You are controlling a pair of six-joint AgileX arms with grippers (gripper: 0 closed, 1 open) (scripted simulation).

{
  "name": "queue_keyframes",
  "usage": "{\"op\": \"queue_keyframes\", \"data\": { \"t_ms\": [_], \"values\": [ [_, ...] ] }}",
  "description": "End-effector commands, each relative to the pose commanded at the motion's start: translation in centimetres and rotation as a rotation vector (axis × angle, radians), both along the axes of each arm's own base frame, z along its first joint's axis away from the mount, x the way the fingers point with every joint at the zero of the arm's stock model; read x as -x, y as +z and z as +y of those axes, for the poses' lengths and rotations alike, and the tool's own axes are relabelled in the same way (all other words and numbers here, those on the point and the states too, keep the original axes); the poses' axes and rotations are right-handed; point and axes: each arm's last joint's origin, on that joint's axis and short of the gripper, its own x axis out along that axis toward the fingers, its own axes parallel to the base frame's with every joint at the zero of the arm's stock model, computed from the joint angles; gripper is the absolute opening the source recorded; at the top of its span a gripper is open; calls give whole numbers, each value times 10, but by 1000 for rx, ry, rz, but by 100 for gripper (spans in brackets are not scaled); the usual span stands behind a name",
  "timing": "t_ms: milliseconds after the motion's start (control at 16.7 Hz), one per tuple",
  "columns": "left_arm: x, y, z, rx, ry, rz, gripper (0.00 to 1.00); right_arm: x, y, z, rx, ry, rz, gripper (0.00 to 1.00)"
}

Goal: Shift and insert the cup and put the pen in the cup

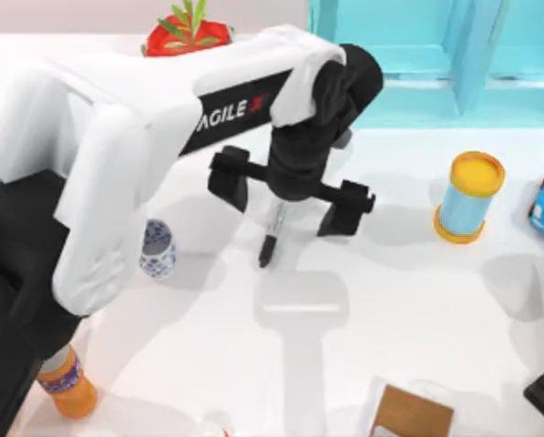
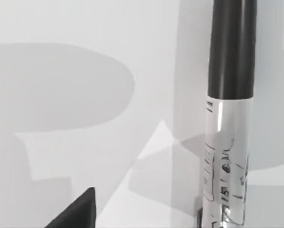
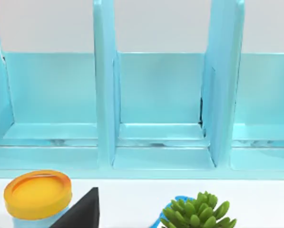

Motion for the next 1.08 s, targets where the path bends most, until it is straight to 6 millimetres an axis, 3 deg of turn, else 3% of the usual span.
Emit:
{"op": "queue_keyframes", "data": {
  "t_ms": [300,1080],
  "values": [
    [0,-5,1,0,0,0,100,0,0,0,0,0,0,100],
    [0,-5,1,0,0,0,2,0,0,0,0,0,0,100]
  ]
}}
